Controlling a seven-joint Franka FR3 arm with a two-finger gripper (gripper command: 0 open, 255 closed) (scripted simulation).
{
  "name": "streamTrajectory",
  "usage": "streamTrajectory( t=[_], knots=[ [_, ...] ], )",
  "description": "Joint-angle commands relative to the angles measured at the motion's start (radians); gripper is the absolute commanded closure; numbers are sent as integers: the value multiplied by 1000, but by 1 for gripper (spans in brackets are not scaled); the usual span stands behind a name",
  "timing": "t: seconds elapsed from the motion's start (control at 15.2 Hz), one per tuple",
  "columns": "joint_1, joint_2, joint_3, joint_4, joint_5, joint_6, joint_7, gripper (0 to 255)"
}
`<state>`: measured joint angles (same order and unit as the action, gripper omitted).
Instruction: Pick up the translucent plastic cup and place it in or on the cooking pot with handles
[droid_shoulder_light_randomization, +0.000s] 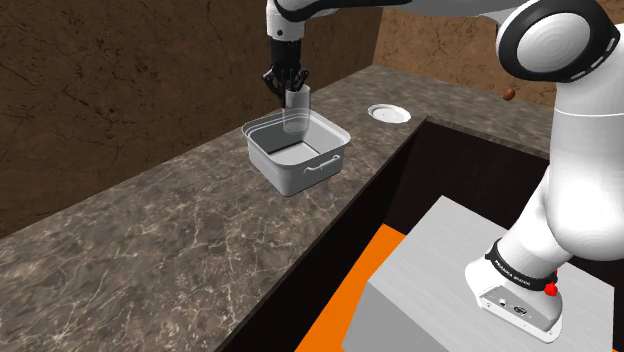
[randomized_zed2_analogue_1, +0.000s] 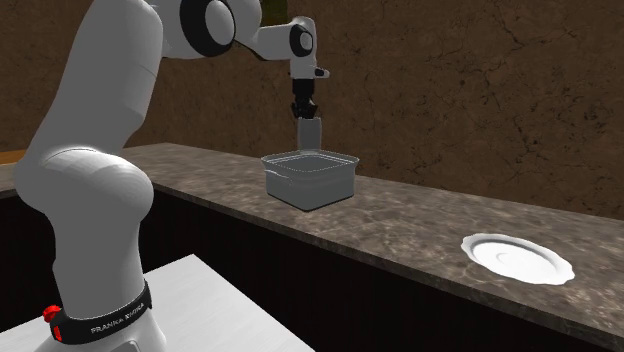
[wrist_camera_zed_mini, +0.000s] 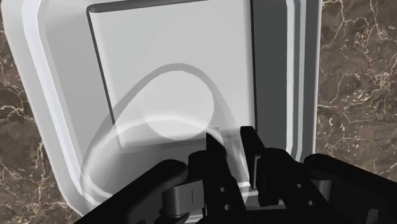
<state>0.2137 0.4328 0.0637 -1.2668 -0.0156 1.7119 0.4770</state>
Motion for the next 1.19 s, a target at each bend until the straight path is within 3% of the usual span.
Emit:
streamTrajectory(
  t=[0.0, 0.2, 0.26, 0.59, 0.86, 1.12],
  knots=[
    [0, 0, 0, -2, 0, 2, 0, 255],
    [0, 0, 0, -2, 0, 2, 0, 255],
    [0, -1, 0, -2, 0, 2, 0, 0],
    [0, 0, 0, -2, 0, 2, 0, 0],
    [3, 33, 0, 179, -2, -145, 0, 0],
    [3, 33, 0, 179, -2, -145, 0, 0]
  ],
)
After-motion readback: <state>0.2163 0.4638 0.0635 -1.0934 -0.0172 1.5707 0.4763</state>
